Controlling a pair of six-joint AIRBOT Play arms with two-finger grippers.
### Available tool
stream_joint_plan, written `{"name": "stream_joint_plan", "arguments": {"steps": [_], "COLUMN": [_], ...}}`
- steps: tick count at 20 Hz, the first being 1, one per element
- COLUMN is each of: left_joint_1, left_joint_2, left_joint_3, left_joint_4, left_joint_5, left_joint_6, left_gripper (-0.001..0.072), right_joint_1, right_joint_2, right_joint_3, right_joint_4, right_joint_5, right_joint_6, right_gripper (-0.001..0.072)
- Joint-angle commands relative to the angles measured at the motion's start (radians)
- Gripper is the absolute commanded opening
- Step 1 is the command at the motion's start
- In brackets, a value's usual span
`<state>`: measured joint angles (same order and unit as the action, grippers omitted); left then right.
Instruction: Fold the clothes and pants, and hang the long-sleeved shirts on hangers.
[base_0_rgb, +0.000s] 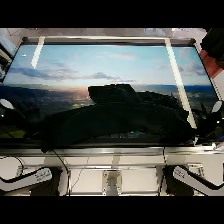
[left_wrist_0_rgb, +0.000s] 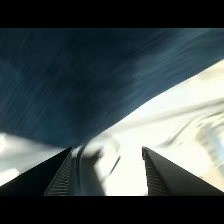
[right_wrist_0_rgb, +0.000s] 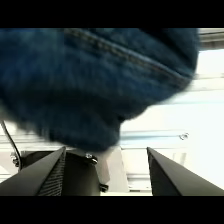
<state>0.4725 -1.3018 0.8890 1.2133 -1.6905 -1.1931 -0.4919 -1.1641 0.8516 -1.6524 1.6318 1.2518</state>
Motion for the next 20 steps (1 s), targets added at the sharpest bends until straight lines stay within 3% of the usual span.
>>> {"name": "stream_joint_plan", "arguments": {"steps": [1, 3, 4, 7, 11, 20], "left_joint_1": [0.062, 0.106, 0.116, 0.113, 0.111, 0.108], "left_joint_2": [0.024, 0.028, 0.026, 0.001, -0.068, -0.199], "left_joint_3": [0.101, 0.160, 0.175, 0.180, 0.179, 0.179], "left_joint_4": [-0.393, -0.573, -0.593, -0.467, -0.253, -0.188], "left_joint_5": [0.118, 0.213, 0.251, 0.325, 0.349, 0.423], "left_joint_6": [0.106, 0.111, 0.127, 0.119, 0.036, -0.024], "left_gripper": [0.0499, 0.0498, 0.0498, 0.0498, 0.0498, 0.0498], "right_joint_1": [0.000, 0.000, 0.000, 0.000, 0.000, -0.001], "right_joint_2": [0.040, 0.068, 0.078, 0.079, 0.077, 0.077], "right_joint_3": [0.120, 0.219, 0.260, 0.301, 0.287, 0.178], "right_joint_4": [0.002, 0.015, 0.027, 0.045, 0.044, 0.044], "right_joint_5": [0.040, 0.010, -0.034, -0.134, -0.195, -0.277], "right_joint_6": [-0.006, -0.006, -0.006, -0.006, -0.005, -0.004], "right_gripper": [0.0572, 0.0571, 0.0572, 0.0572, 0.0572, 0.0572]}}
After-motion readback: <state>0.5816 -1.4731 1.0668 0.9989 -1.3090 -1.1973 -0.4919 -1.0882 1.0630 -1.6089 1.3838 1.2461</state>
